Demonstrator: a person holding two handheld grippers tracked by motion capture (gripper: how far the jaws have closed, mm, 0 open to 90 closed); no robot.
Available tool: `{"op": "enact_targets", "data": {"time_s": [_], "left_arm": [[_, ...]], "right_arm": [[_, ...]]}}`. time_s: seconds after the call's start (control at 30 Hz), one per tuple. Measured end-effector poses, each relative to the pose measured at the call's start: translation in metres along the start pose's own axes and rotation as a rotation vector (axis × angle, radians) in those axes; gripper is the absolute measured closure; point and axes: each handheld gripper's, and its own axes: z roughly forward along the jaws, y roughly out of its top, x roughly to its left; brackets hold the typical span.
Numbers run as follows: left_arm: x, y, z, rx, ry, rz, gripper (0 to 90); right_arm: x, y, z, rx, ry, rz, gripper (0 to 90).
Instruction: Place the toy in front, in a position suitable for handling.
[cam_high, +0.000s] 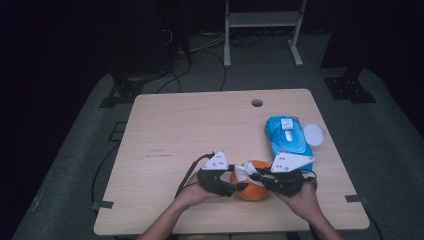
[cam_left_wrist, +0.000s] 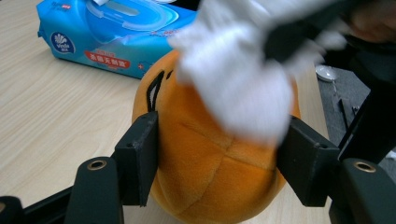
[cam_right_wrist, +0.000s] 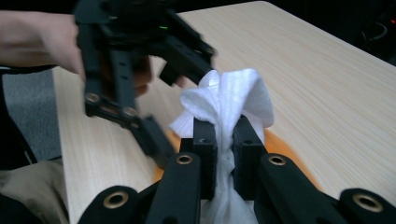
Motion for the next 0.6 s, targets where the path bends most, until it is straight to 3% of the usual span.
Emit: {"op": "enact_targets", "data": {"time_s": [0.07, 0.17, 0.23, 0.37, 0.53, 0.6], "left_arm": [[-0.001, -0.001, 0.0, 0.0, 0.001, 0.005, 36.8], [0.0, -0.003, -0.001, 0.003, -0.002, 0.013, 37.5], [0.0, -0.004, -0.001, 0.0, -0.005, 0.013, 37.5], [0.001, -0.006, -0.002, 0.006, -0.01, 0.025, 37.4], [-0.002, -0.005, 0.001, 0.013, -0.012, 0.054, 37.9], [-0.005, -0.004, 0.002, 0.016, -0.012, 0.083, 38.3]], "right_arm": [[0.004, 0.004, 0.006, 0.019, -0.014, -0.03, 82.2], [-0.005, 0.006, 0.008, 0.02, -0.028, -0.018, 82.3], [-0.016, 0.002, 0.005, 0.023, -0.056, 0.005, 82.3], [-0.033, -0.014, -0.006, 0.031, -0.057, 0.092, 82.3], [-0.027, -0.019, -0.015, 0.011, -0.031, 0.119, 82.4], [-0.022, -0.014, -0.013, -0.01, 0.011, 0.115, 82.4]]}}
